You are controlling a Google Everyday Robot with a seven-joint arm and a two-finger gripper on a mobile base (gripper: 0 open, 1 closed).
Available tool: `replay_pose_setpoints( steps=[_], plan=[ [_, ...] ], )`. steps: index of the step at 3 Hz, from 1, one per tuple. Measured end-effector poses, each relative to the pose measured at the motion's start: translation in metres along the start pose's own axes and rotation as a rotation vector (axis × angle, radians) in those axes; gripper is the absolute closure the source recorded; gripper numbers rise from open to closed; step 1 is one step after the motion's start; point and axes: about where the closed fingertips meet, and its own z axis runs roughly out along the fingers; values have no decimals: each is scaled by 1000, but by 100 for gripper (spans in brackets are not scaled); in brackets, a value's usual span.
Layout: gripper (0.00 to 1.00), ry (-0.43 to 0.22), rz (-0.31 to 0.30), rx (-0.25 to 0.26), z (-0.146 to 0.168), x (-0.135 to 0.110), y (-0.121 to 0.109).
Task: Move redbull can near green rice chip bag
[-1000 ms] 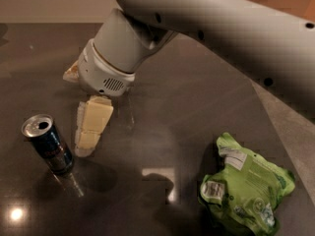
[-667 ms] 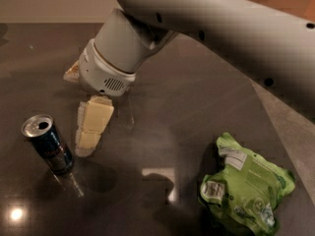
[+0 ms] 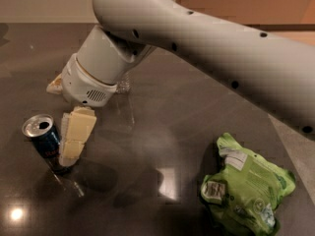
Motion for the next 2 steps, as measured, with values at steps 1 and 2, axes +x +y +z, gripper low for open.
replay_pose_setpoints(
  steps=[1, 2],
  plan=[
    [0, -26, -5, -25, 13, -5, -3],
    [18, -60, -2, -44, 19, -11, -2]
  ],
)
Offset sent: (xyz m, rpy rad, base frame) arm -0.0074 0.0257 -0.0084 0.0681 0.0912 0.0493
